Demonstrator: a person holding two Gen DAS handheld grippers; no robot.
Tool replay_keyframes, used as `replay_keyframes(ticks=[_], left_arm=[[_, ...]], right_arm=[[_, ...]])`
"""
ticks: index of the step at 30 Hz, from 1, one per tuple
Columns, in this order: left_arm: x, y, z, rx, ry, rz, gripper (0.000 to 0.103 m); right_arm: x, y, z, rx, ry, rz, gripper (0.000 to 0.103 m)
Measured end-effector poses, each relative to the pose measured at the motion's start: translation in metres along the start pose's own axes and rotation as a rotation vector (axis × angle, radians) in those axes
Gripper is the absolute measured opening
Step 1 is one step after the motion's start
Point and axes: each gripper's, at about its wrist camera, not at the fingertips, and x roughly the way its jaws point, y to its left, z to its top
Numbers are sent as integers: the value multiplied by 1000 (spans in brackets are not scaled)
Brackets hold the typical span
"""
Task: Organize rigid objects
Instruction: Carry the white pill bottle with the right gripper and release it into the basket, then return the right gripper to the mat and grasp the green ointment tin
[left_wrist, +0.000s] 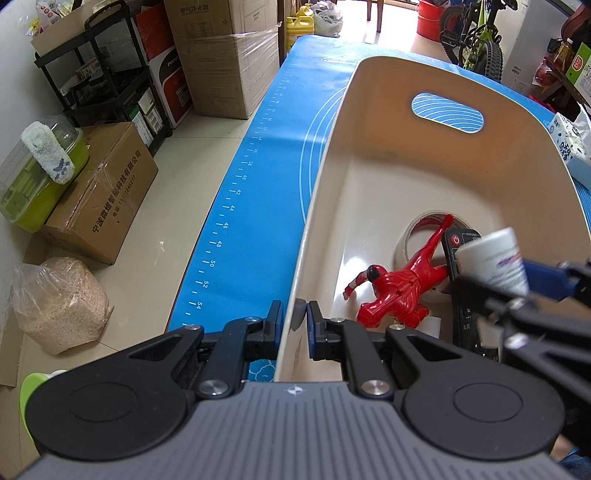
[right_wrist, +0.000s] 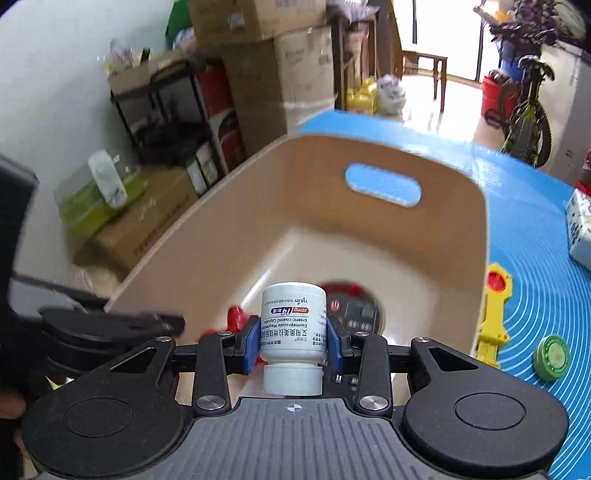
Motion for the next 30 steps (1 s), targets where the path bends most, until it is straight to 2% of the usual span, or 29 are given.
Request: replay_keyframes(ticks=[7, 8, 9, 12, 16, 18, 21, 26, 30], left_arm=[[0, 0, 0, 0, 0, -1, 15], [0, 0, 0, 0, 0, 0, 15], [0, 0, 0, 0, 0, 0, 15], [-1, -1, 1, 3, 0, 3, 15], [-1, -1, 0, 4, -1, 4, 15], [0, -1, 0, 2, 0, 1, 15], [0, -1, 0, 2, -2, 3, 15], [0, -1, 0, 1, -2, 2, 15], [0, -1, 0, 1, -2, 2, 15]], right_arm=[[25, 1, -13, -21, 114, -14, 44], [24, -1, -14, -16, 119, -6, 45], [22, -2, -13, -9, 113, 2, 52], [16, -5, -12, -11, 85, 24, 61], [-5, -11, -14, -7, 36, 51, 64], [-17, -13, -9, -7, 5, 55, 71], [-41, -22, -5, -13, -58, 38, 74], [-77, -54, 8, 66, -149, -22, 75], [-88, -91, 13, 112, -173, -100, 78]])
